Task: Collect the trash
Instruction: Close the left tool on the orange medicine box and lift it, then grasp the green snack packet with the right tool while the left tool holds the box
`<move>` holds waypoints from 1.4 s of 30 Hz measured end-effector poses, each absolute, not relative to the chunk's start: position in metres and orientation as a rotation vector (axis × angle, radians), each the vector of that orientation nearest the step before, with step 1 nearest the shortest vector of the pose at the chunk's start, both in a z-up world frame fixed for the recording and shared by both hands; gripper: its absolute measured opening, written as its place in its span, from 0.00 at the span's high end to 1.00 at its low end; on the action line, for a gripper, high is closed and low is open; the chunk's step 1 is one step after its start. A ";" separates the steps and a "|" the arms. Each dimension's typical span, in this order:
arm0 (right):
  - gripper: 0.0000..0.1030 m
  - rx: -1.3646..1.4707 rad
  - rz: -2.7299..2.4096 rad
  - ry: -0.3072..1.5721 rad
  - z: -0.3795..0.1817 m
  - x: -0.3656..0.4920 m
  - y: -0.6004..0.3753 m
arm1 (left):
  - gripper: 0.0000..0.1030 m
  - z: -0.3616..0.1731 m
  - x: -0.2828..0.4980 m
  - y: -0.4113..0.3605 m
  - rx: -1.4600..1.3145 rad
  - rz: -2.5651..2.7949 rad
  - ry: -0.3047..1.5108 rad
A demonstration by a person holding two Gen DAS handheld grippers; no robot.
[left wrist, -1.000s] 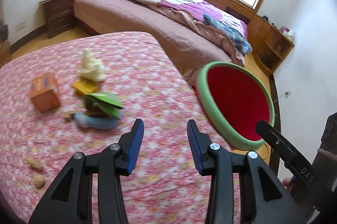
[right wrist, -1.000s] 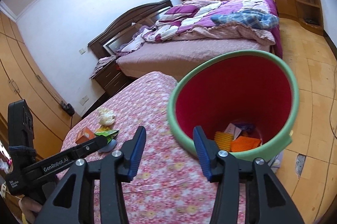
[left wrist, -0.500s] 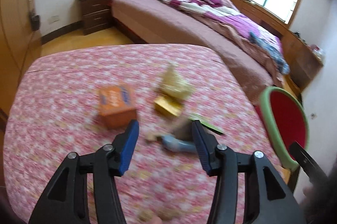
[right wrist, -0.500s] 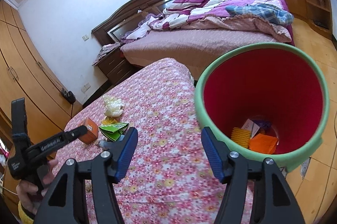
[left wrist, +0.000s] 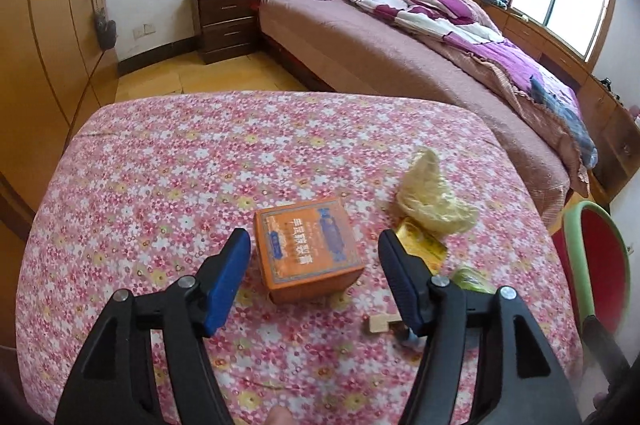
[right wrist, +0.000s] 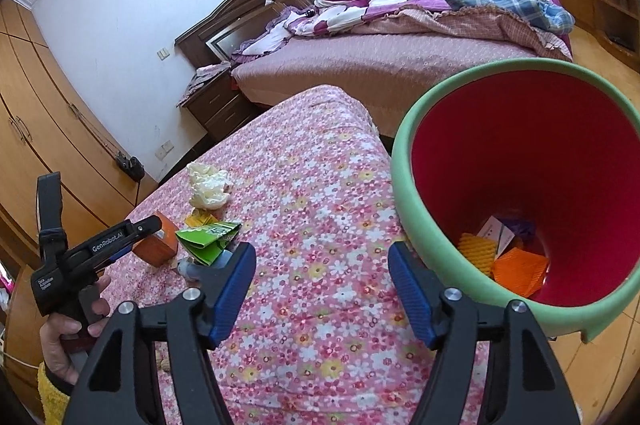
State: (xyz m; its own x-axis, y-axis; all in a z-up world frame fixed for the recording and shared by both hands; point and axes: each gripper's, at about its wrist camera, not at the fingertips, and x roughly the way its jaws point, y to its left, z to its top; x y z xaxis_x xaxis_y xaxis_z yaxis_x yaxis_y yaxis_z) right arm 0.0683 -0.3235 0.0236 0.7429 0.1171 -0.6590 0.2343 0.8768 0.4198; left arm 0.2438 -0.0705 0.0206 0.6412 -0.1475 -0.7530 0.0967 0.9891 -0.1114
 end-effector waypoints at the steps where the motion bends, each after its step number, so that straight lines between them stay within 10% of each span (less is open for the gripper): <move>1: 0.31 0.512 -0.065 0.741 0.022 0.069 -0.324 | 0.36 0.018 0.245 -0.070 -0.060 -0.130 0.864; 42: 0.15 0.399 0.101 0.799 0.033 0.128 -0.237 | 0.49 0.030 0.211 0.004 -0.168 -0.117 0.836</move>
